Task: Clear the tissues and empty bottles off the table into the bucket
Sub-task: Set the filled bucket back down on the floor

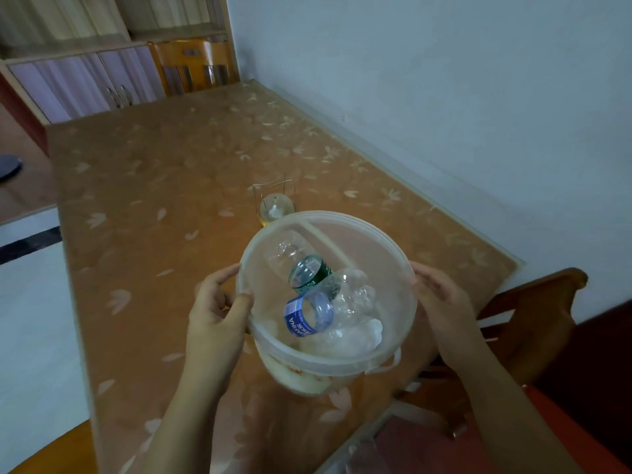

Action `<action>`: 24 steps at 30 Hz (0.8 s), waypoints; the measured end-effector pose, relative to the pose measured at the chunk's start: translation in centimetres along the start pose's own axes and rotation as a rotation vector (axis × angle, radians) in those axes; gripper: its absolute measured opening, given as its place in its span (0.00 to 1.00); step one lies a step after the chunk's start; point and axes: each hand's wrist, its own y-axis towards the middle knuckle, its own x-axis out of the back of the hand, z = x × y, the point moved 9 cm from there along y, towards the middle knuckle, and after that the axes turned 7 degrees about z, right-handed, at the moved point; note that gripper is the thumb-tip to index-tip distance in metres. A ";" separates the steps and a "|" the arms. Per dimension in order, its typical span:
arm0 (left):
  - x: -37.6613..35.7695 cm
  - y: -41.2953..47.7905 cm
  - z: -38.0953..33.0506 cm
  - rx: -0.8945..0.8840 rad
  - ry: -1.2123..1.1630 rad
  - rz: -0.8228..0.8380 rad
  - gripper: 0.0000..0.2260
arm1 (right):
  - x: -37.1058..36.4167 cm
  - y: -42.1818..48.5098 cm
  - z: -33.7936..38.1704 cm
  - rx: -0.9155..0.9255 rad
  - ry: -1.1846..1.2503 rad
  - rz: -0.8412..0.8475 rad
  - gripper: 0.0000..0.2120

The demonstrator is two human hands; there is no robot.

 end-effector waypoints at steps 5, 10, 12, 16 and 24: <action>-0.3 -0.7 0.4 -0.030 0.062 0.074 0.16 | 0.8 -3.1 0.7 0.050 0.019 -0.031 0.12; -0.7 -2.5 -0.1 -0.064 0.068 0.129 0.18 | 2.3 -6.2 1.1 0.063 0.032 -0.081 0.12; -0.6 -3.6 -0.3 -0.071 0.055 0.135 0.17 | 2.5 -7.3 1.3 0.064 0.041 -0.093 0.12; 0.3 -6.0 -1.0 -0.080 0.022 0.119 0.18 | 2.5 -9.8 1.3 0.068 0.041 -0.084 0.13; 3.1 -14.0 -2.7 -0.079 0.033 0.053 0.16 | 2.2 -16.4 2.7 0.126 0.062 -0.044 0.10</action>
